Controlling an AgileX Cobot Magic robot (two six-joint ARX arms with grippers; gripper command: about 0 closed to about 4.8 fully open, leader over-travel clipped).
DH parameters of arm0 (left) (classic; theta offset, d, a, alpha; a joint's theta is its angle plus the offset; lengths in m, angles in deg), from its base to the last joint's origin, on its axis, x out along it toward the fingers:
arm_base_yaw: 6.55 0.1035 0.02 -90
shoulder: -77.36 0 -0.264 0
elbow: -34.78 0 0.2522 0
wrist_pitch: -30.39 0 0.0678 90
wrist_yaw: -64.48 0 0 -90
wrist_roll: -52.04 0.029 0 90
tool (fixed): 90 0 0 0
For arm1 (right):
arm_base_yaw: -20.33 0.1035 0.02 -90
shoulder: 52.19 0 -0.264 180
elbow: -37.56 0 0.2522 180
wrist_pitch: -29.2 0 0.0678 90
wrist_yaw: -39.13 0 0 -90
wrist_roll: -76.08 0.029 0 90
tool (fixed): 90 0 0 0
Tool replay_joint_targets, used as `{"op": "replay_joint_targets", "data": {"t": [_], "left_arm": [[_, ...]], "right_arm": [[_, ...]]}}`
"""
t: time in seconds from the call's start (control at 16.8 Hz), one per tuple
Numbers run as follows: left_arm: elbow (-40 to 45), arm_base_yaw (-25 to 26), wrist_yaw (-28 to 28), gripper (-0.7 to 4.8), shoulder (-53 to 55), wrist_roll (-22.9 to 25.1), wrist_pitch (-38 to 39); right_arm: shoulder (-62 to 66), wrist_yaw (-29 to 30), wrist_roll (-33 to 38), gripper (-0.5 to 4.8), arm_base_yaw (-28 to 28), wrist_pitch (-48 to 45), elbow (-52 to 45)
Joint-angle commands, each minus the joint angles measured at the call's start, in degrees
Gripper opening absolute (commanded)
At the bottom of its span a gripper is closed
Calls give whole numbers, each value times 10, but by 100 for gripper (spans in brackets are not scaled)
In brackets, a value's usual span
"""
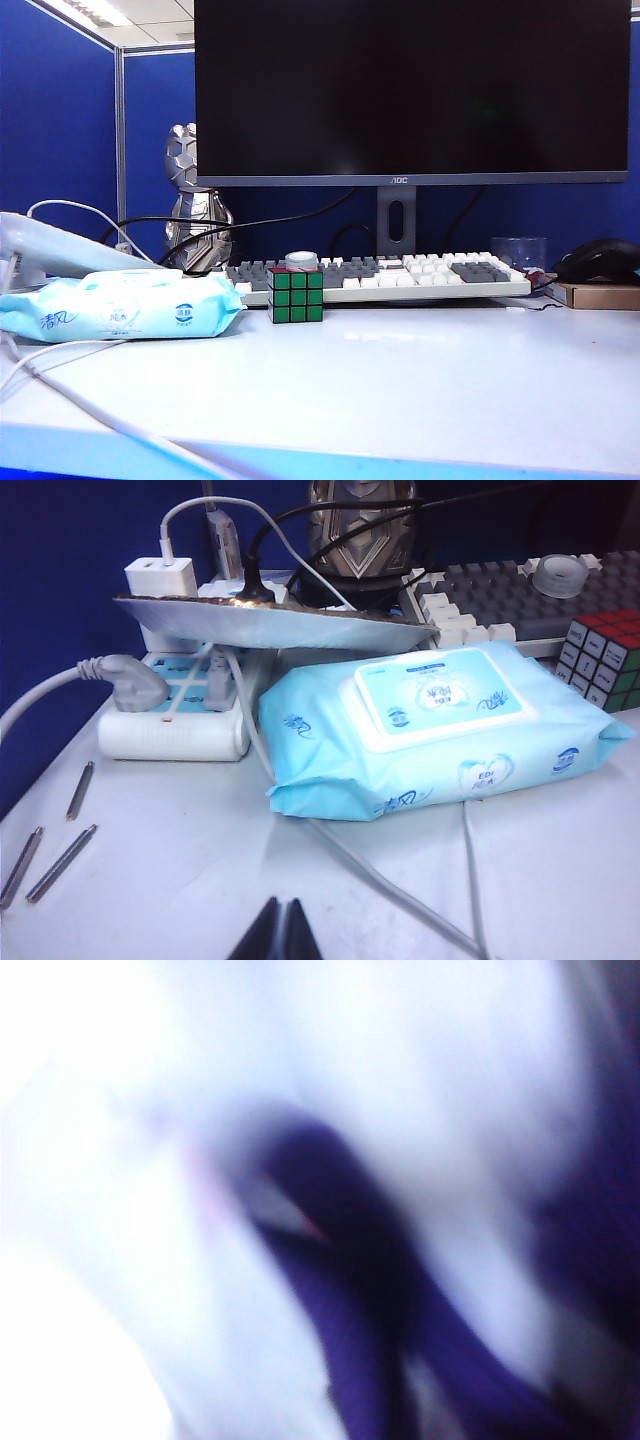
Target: Use the wet wipes on the table to wipe the cherry juice off the table, then put the wipes back on the table.
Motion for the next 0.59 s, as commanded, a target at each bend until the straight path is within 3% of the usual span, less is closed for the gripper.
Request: {"op": "replay_joint_targets", "data": {"t": [0.06,0.18,0.36,0.59], "left_arm": [[0,1,2,23,-2,0,8],[0,1,2,23,-2,0,8],[0,1,2,23,-2,0,8],[0,1,2,23,-2,0,8]], "right_arm": [[9,56,-9,-1,26,42,20],[33,-9,2,-1,38,87,20],[78,-21,-12,-1,33,129,20],[83,-120,-11,-1,17,140,19]]}}
